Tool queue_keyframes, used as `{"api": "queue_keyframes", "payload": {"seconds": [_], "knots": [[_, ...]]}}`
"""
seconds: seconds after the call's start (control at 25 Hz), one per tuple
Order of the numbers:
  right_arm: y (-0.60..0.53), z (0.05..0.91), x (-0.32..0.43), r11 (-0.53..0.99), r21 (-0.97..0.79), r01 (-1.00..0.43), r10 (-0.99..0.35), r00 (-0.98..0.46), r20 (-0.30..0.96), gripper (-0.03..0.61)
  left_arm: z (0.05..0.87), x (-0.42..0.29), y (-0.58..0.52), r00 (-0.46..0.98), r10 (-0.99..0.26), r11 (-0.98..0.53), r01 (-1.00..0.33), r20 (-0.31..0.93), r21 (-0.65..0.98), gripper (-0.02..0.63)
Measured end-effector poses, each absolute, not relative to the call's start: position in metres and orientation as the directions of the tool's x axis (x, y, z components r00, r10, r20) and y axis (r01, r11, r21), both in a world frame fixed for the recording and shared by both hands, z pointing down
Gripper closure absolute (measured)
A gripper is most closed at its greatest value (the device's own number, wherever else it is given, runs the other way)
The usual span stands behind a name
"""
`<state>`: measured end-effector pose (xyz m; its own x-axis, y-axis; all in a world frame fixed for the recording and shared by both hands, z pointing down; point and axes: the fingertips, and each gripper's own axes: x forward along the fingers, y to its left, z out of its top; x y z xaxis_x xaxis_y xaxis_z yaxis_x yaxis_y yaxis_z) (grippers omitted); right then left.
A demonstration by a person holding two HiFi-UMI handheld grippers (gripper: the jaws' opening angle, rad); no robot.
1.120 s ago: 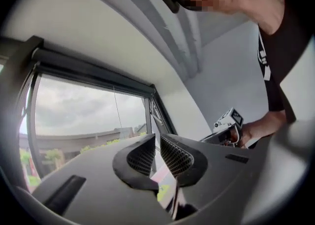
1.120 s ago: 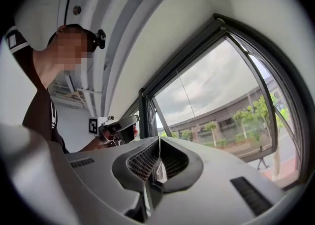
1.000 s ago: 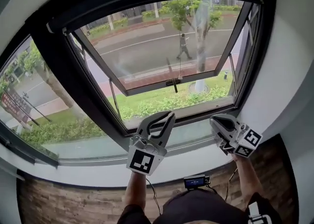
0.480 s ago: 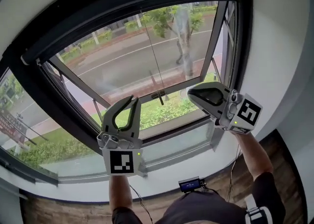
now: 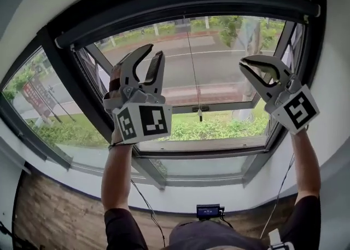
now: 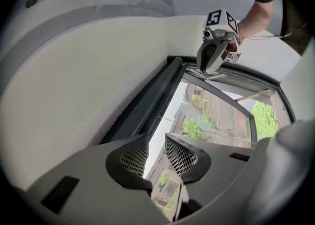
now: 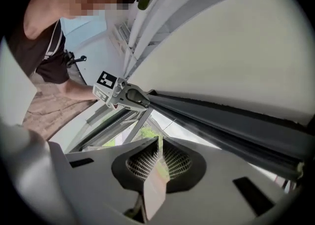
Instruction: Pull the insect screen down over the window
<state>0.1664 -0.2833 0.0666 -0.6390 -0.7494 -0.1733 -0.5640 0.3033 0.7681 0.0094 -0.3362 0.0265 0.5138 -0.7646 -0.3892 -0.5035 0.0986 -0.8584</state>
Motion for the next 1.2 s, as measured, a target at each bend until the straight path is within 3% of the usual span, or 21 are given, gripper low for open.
{"api": "queue_keyframes", "payload": {"seconds": [0.32,0.4,0.56,0.84,1.2], "knots": [[-0.312,0.043,0.175,0.133,0.915,-0.380,-0.870,-0.487,-0.076,0.562,-0.014,-0.041,-0.398,0.323,-0.863,0.278,-0.339,-0.389,-0.899,0.517],[-0.319,0.039,0.176,0.122,0.930,-0.346,-0.889,-0.455,-0.053,0.521,-0.021,-0.063,-0.409,0.275,-0.881,0.292,-0.324,-0.385,-0.900,0.517],[-0.324,0.029,0.192,0.094,0.949,-0.302,-0.917,-0.397,-0.036,0.514,-0.023,-0.086,-0.430,0.231,-0.910,0.263,-0.320,-0.344,-0.910,0.494],[-0.334,0.018,0.215,0.051,0.953,-0.297,-0.949,-0.311,-0.047,0.514,-0.021,-0.070,-0.437,0.281,-0.903,0.257,-0.254,-0.325,-0.933,0.495],[-0.330,0.012,0.233,0.067,0.952,-0.299,-0.962,-0.271,-0.017,0.514,-0.016,-0.071,-0.446,0.287,-0.944,0.122,-0.162,-0.165,-0.979,0.522]]}}
